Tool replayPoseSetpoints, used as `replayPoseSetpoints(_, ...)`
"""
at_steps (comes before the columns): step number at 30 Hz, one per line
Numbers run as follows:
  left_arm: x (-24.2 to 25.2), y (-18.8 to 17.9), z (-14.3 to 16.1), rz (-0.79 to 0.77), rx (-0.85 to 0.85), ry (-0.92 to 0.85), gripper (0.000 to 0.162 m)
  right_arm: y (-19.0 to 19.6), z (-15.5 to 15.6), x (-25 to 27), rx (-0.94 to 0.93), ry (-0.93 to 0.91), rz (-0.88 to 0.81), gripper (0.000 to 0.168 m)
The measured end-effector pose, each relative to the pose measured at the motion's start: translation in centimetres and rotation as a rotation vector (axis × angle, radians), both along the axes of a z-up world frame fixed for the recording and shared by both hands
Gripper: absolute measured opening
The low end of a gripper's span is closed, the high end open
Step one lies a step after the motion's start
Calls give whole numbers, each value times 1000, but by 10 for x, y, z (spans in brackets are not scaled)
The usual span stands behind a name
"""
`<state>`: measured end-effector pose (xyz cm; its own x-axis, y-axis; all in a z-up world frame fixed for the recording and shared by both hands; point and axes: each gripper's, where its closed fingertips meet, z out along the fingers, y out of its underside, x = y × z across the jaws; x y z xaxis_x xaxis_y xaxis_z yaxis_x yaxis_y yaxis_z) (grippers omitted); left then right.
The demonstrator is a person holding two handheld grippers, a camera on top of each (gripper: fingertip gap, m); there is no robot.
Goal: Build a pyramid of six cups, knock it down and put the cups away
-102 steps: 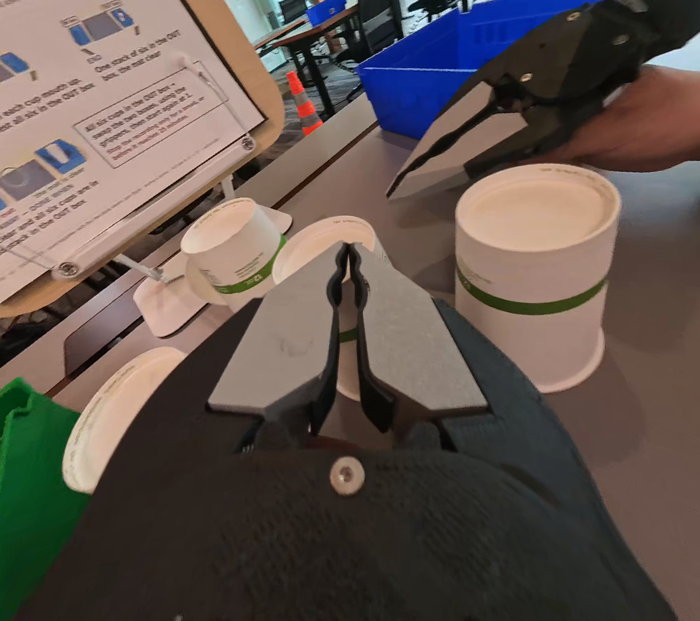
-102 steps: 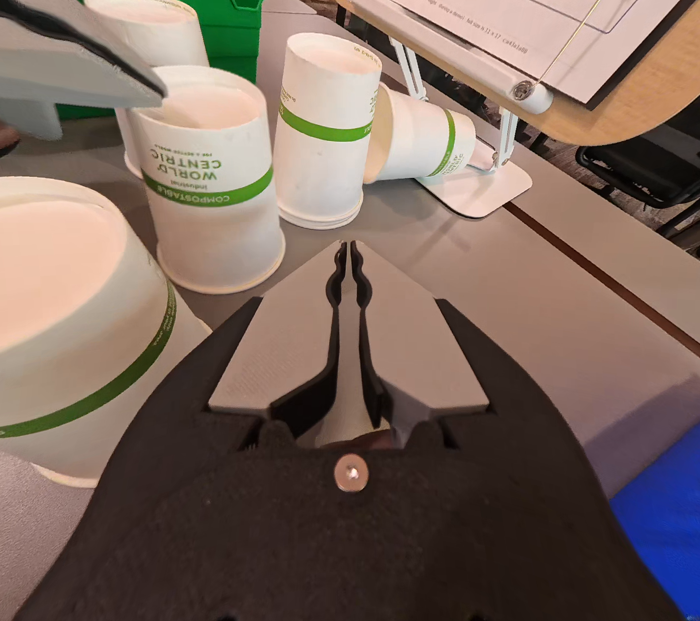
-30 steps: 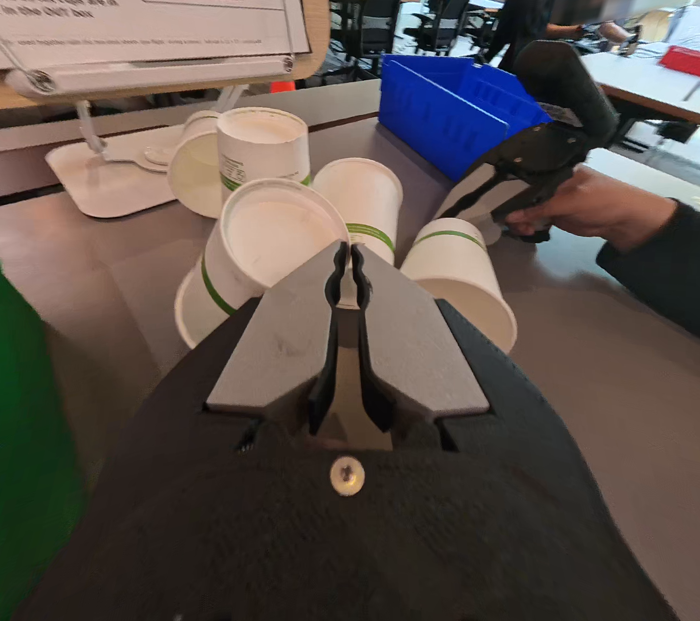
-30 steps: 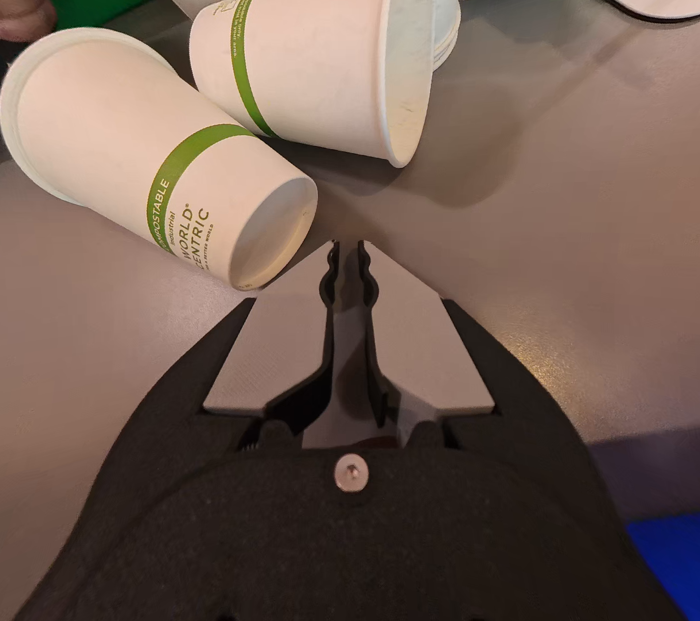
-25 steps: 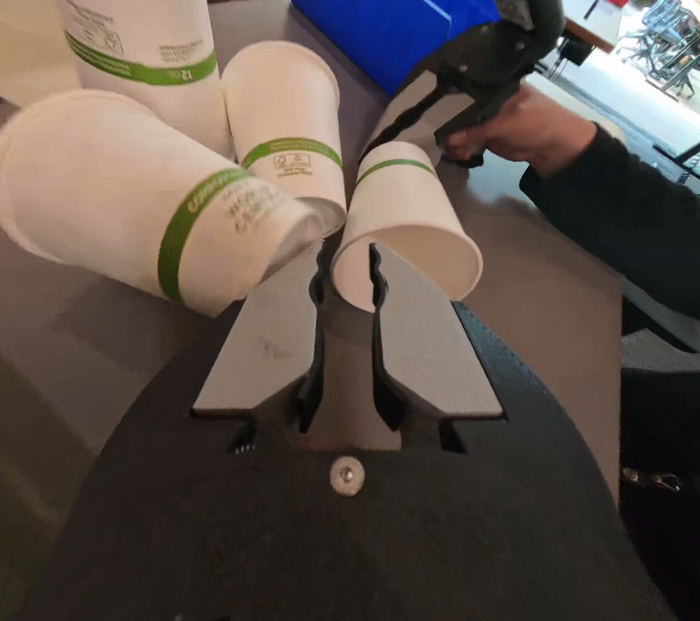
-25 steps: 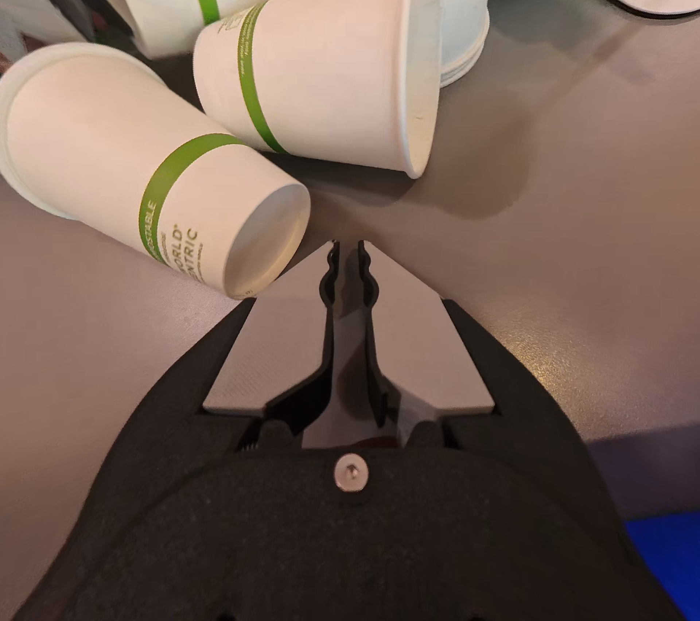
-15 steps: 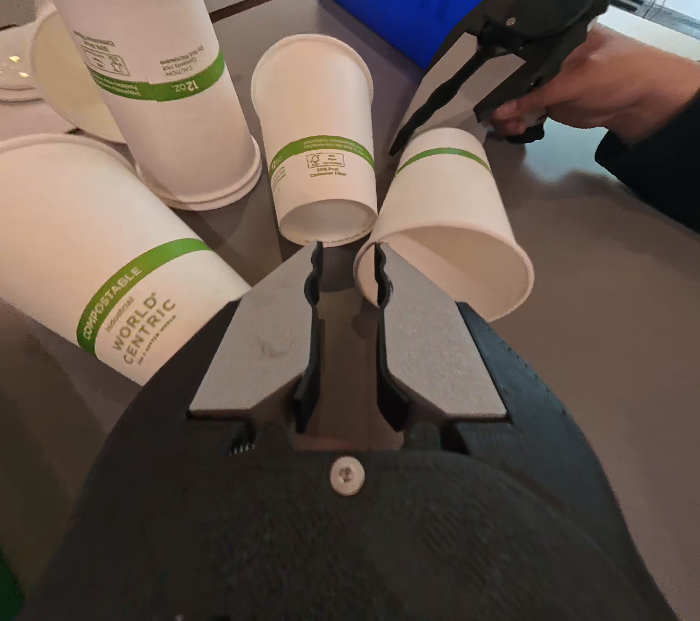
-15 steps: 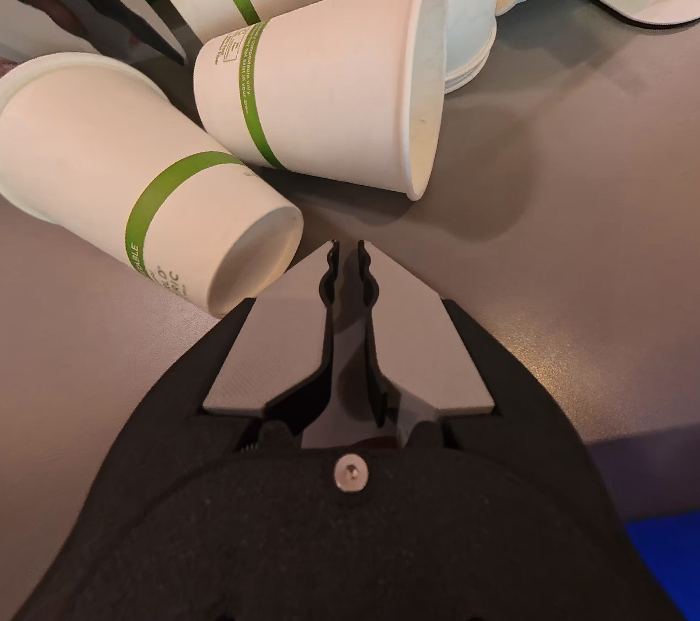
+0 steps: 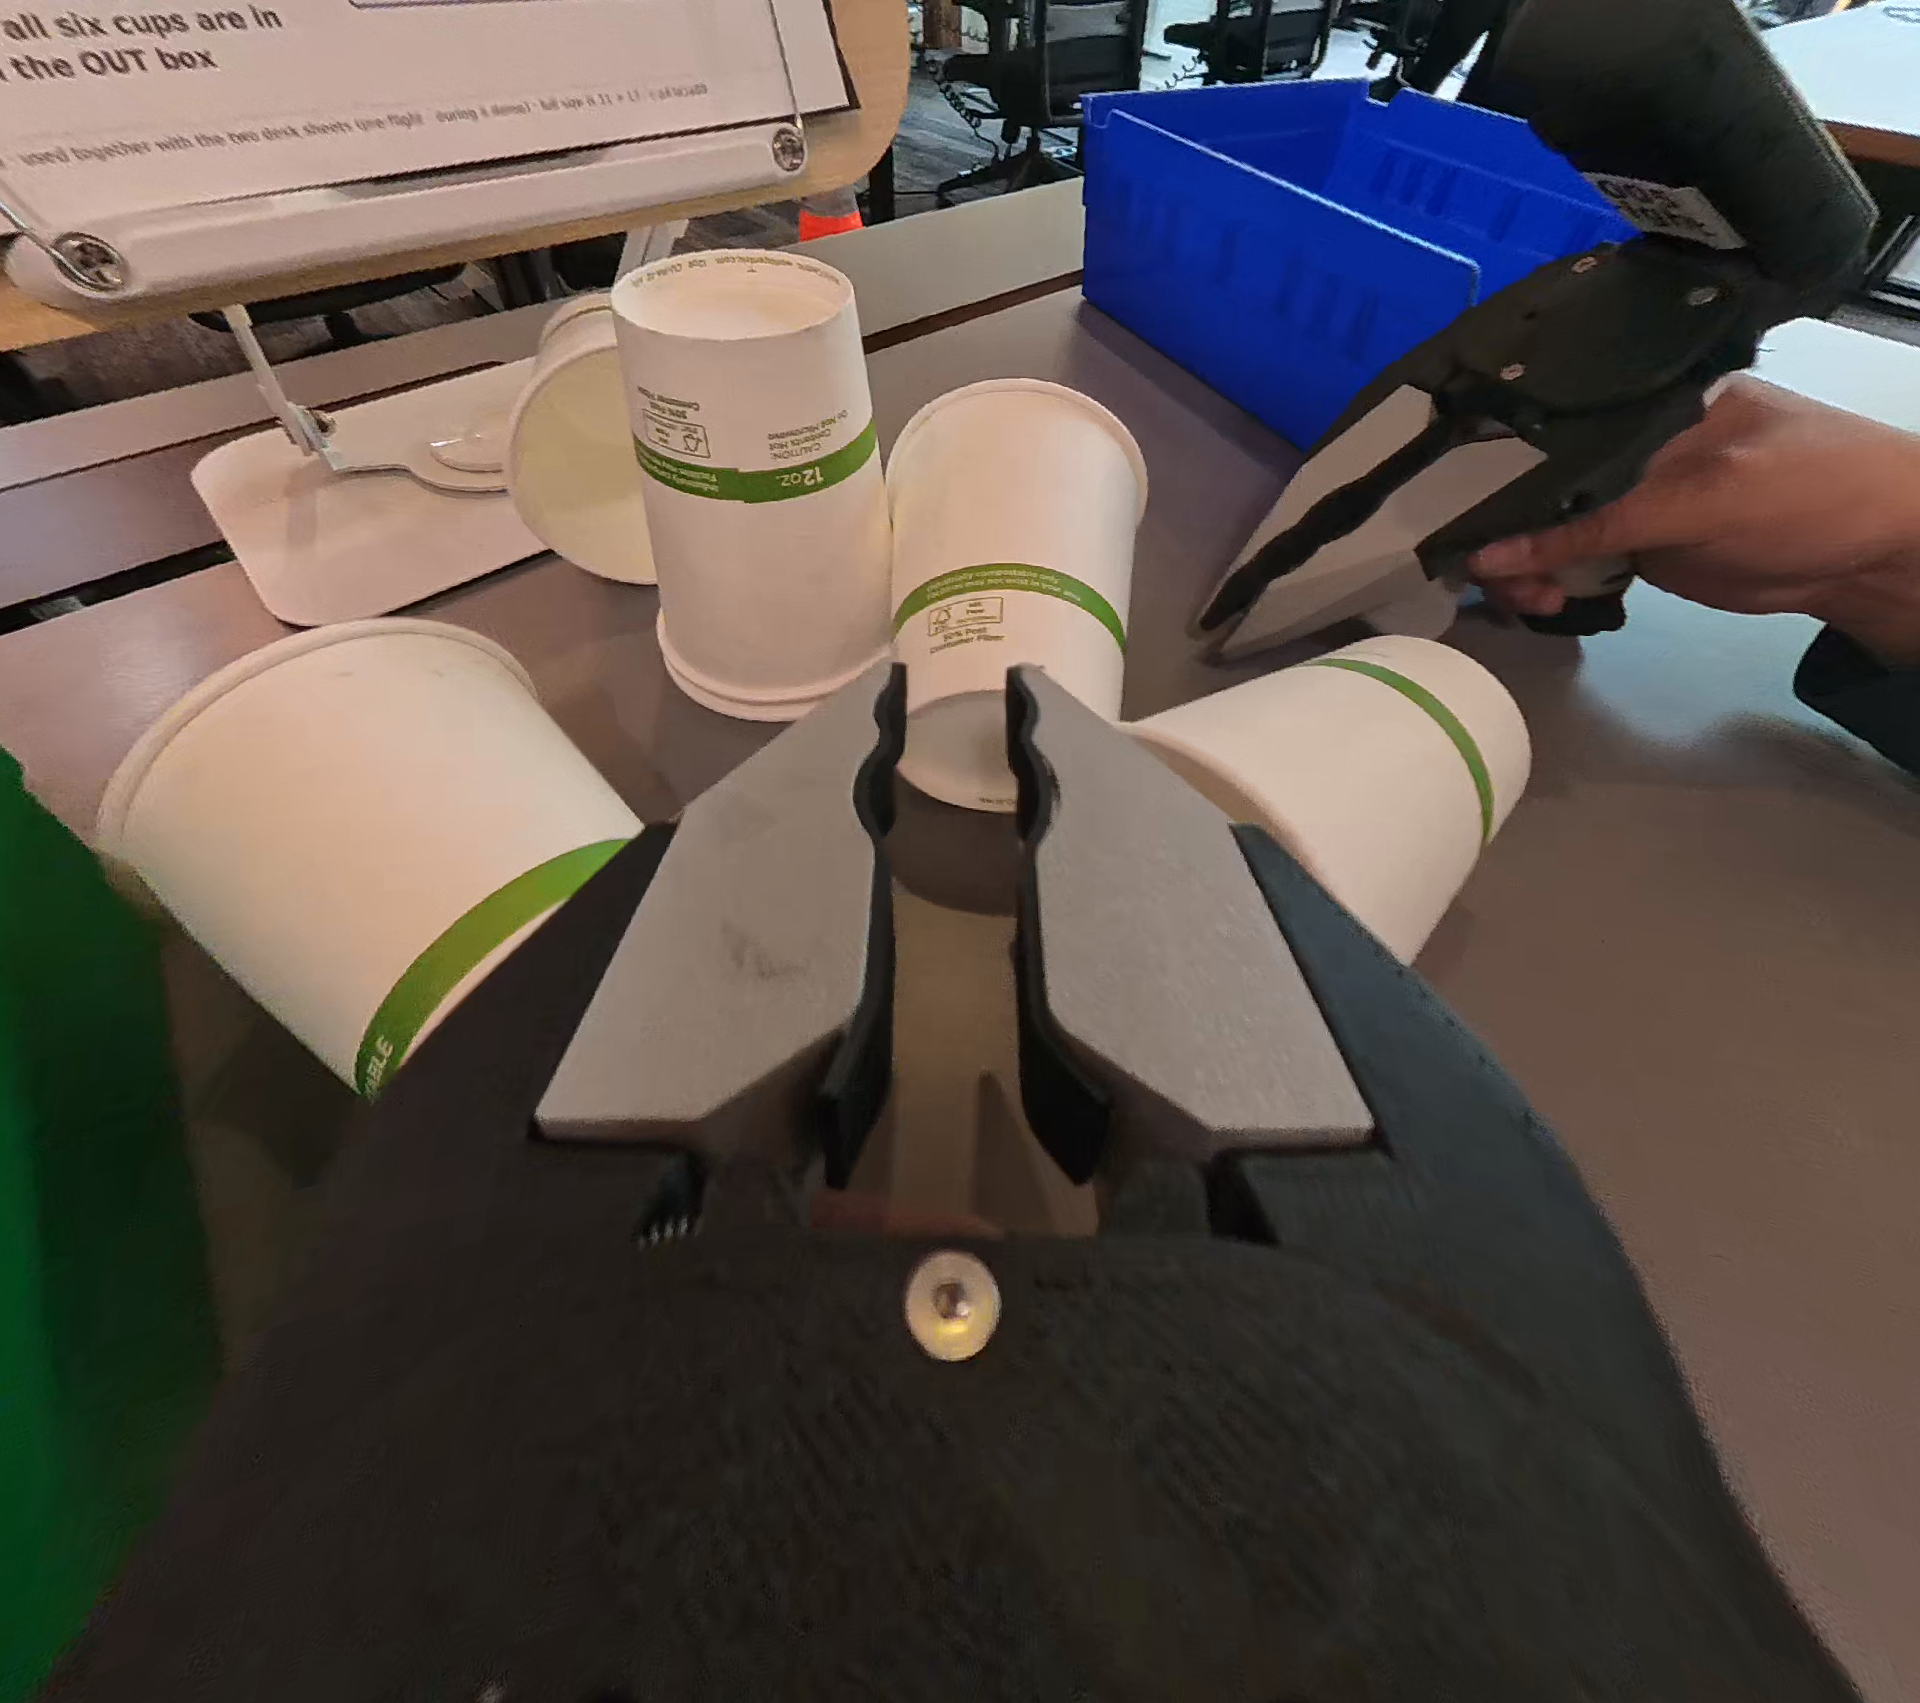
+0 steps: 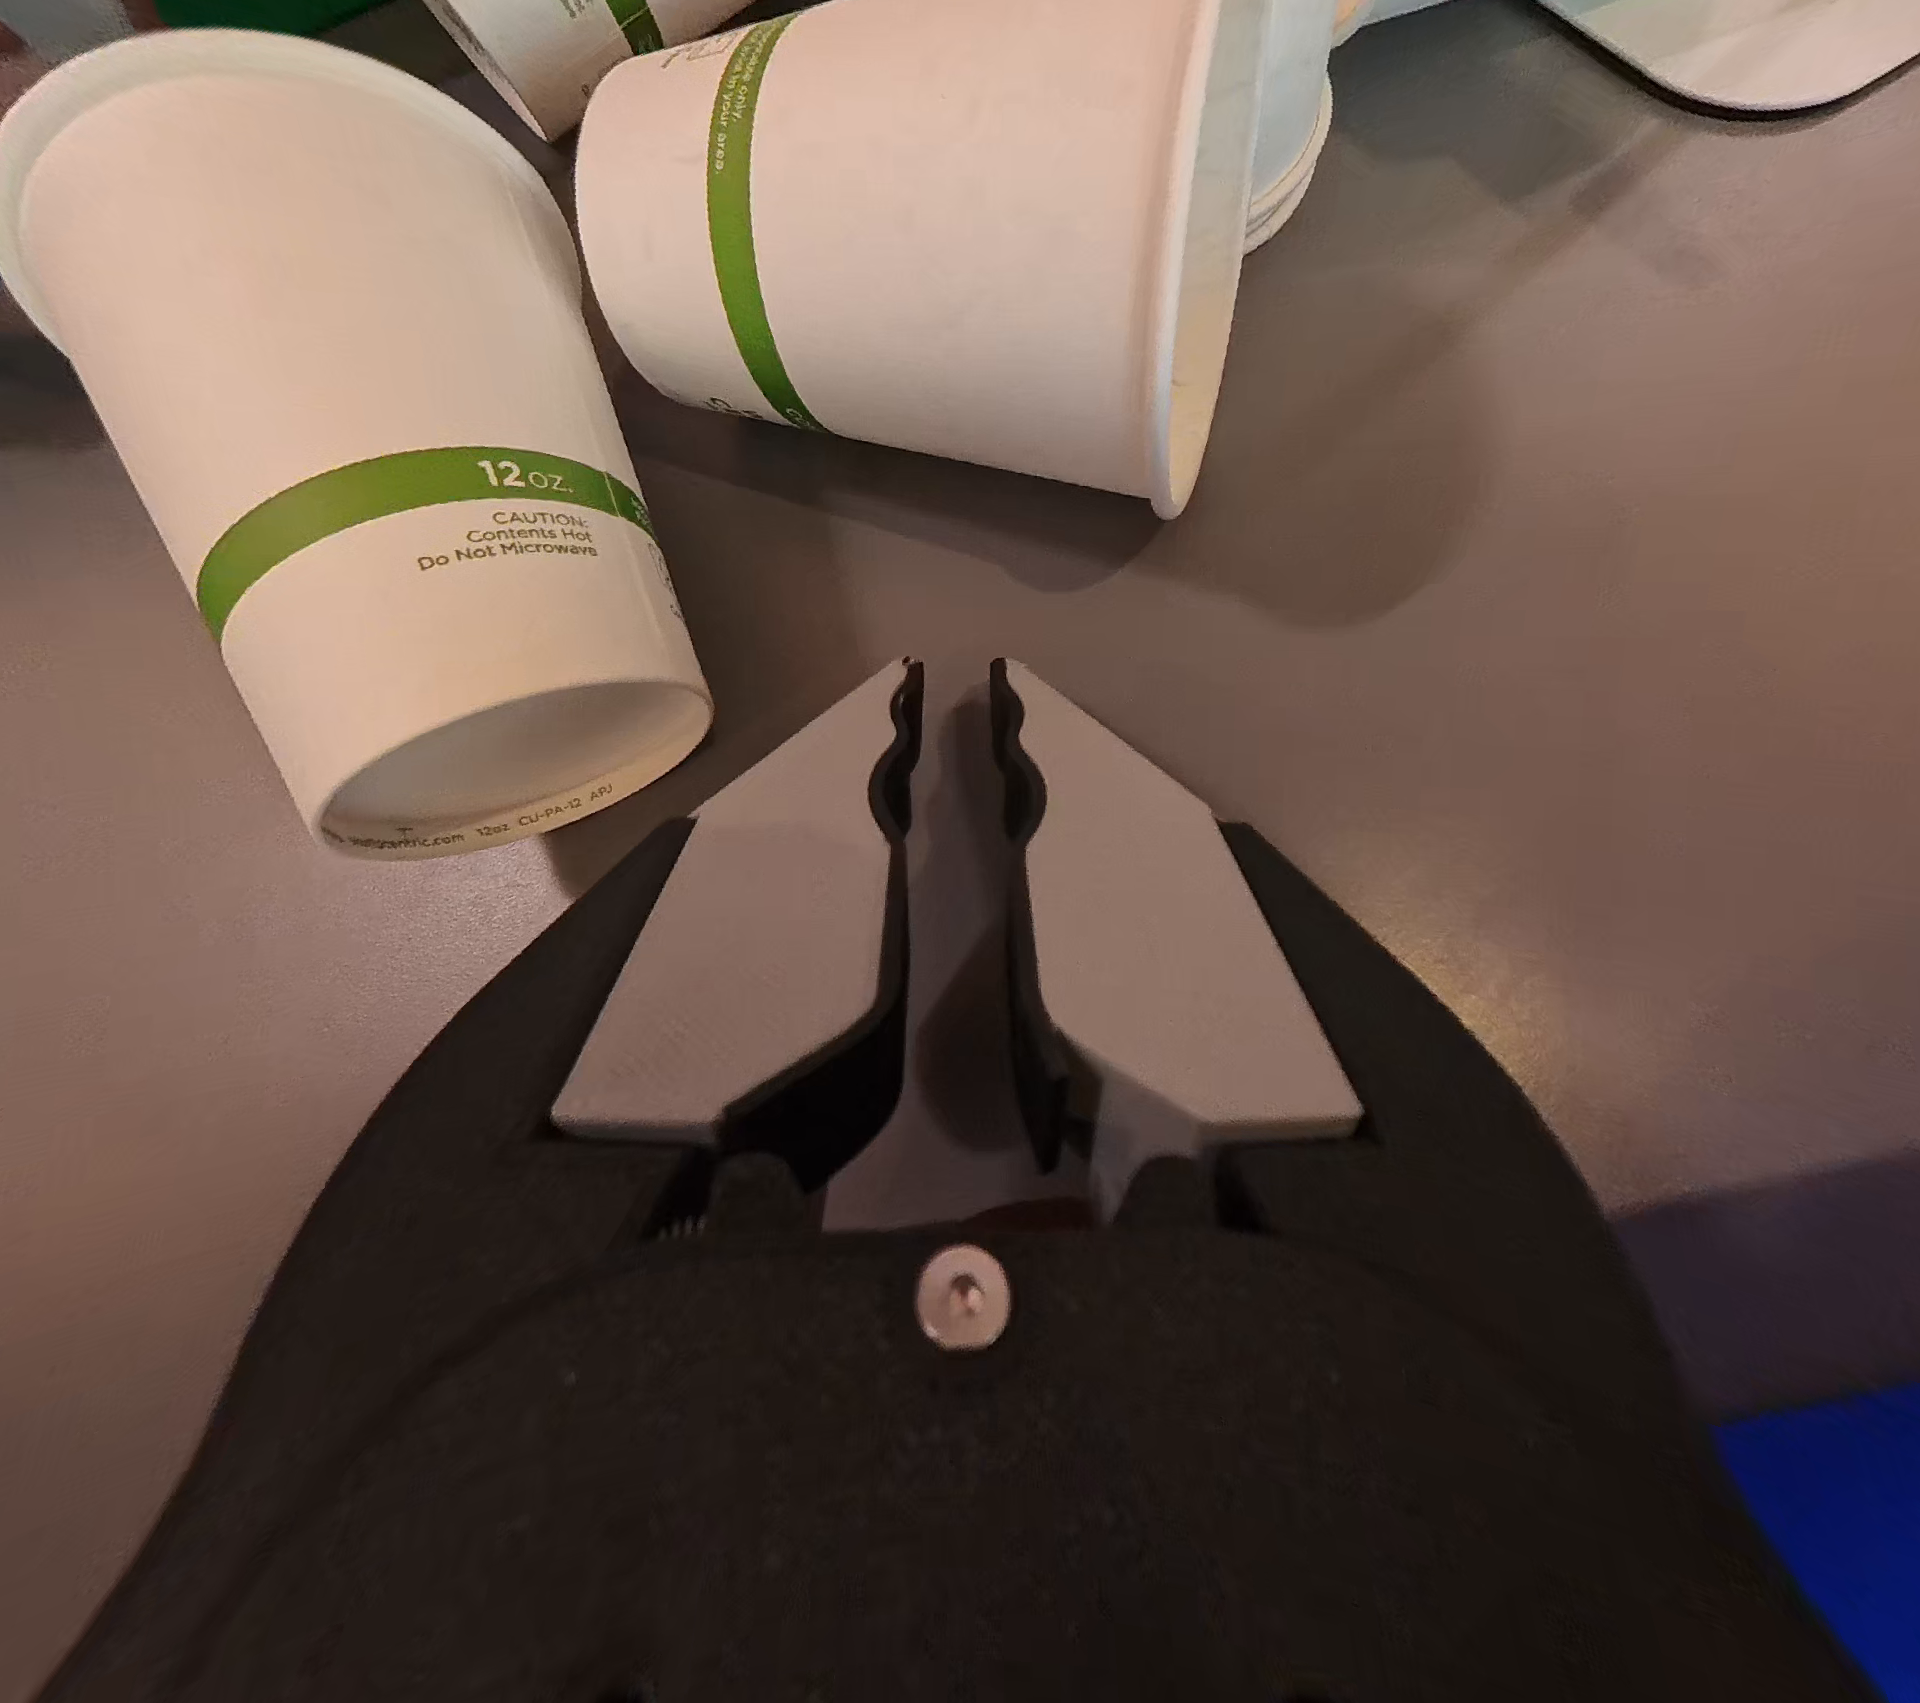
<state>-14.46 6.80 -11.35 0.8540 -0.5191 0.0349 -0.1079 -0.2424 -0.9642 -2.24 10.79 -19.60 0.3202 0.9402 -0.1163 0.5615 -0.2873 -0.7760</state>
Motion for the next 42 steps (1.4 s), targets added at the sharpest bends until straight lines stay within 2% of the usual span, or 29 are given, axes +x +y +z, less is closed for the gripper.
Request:
replayPoseSetpoints(1, -2, 1, 1, 14, 11, 6, 16, 0, 1, 0, 4, 6, -2, 10)
replayPoseSetpoints(4, -6, 3, 2, 47, 34, 27, 14, 4, 11, -2, 32, 53, -16, 14)
replayPoseSetpoints(7, -7, 4, 0, 63, 45, 65, 13, 15, 29, -2, 91, 128, -76, 38)
replayPoseSetpoints(9, -8, 6, 0, 79, 64, 96, 12, 21, 45, 0, 147, 188, -114, 45)
replayPoseSetpoints(12, -6, 6, 1, 84, 93, 124, 10, 32, 68, 5, 239, 264, -195, 64)
replayPoseSetpoints(16, -3, 5, -2, 82, 95, 138, 10, 38, 89, 10, 290, 363, -257, 81)
replayPoseSetpoints(19, -1, 6, -5, 72, 81, 126, 10, 34, 97, 10, 281, 418, -247, 82)
replayPoseSetpoints(27, 1, 6, -8, 71, 82, 144, 9, 3, 105, -8, 153, 537, -61, 77)
replayPoseSetpoints(28, 1, 7, -9, 69, 79, 143, 9, -7, 105, -11, 139, 546, -2, 78)
replayPoseSetpoints(31, 2, 7, -11, 68, 70, 145, 8, -63, 105, -21, 66, 547, 319, 76)
replayPoseSetpoints(33, 2, 7, -10, 68, 73, 147, 9, -82, 97, -24, 72, 483, 412, 77)
replayPoseSetpoints(37, 0, 7, -8, 72, 78, 141, 8, -94, 87, -29, 108, 407, 459, 88)
replayPoseSetpoints(42, -1, 7, -7, 76, 81, 134, 8, -97, 76, -31, 101, 352, 475, 90)
